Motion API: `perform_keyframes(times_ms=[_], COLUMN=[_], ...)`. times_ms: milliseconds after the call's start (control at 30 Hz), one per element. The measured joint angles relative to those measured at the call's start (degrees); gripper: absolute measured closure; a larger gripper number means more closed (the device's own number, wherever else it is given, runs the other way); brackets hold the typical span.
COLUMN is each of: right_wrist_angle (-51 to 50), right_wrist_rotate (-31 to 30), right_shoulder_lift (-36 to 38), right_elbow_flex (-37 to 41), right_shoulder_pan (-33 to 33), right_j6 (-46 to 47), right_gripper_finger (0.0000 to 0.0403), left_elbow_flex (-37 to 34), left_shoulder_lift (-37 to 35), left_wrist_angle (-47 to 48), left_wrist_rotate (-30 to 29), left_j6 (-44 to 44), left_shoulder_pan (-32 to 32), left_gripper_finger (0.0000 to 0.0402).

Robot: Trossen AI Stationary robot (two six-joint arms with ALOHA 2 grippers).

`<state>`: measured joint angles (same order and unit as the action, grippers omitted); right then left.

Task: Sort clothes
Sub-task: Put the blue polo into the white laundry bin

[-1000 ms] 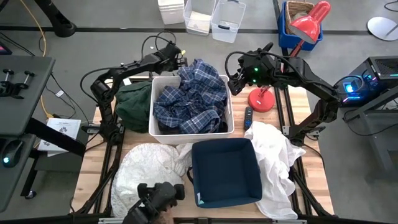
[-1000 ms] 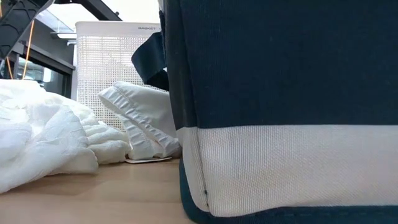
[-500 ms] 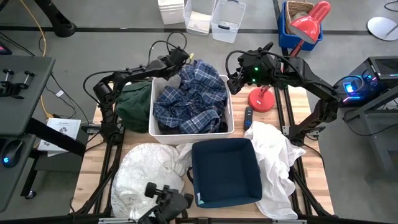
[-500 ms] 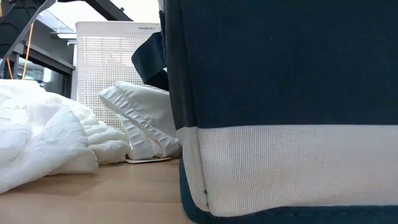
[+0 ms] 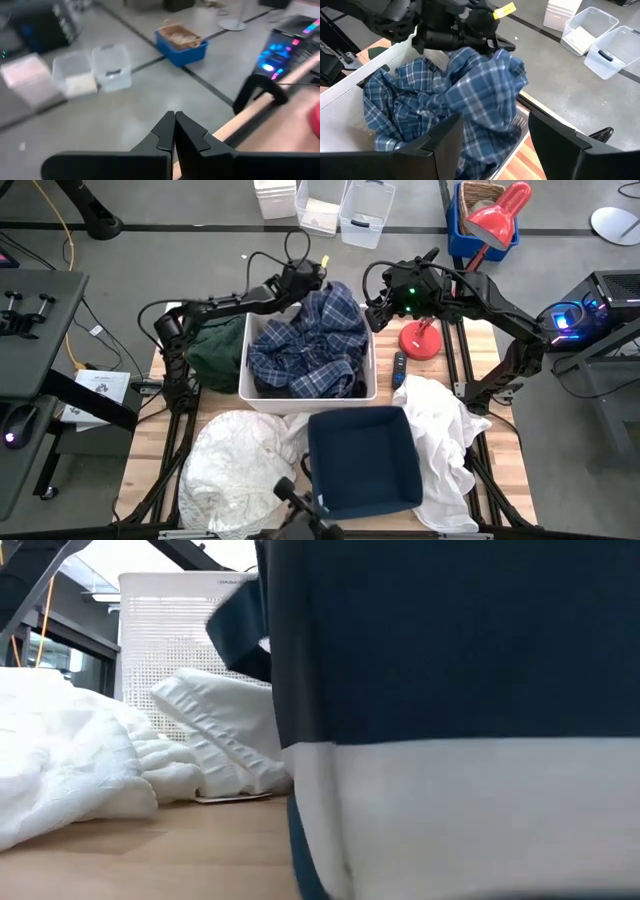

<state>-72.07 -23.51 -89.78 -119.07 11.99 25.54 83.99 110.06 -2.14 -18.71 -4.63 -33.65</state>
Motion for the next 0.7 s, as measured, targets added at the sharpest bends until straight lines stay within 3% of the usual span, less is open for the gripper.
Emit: perform_keyframes(times_ms=[333, 500, 700], right_wrist_angle=[-0.04, -0.04, -0.04], right_wrist_rotate=[-0.24, -0.29, -0.56], right_shoulder_lift=[0.0, 0.0, 0.0], right_elbow_flex=[0.0, 0.0, 0.0], right_shoulder_pan=[-0.02, 0.0, 0.0], right_j6=[-0.52, -1.46, -2.05], right_gripper_finger=[0.0182, 0.0182, 0.0182], left_elbow_flex=[0.02, 0.0, 0.0], left_shoulder_lift=[-4.12, -5.3, -7.82], left_wrist_angle=[-5.66, -2.45, -2.48], left_wrist_rotate=[3.89, 7.74, 7.81], left_j6=[11.66, 18.83, 23.12], left_shoulder_pan=[4.57, 7.81, 13.05], left_gripper_finger=[0.0401, 0.0401, 0.0401])
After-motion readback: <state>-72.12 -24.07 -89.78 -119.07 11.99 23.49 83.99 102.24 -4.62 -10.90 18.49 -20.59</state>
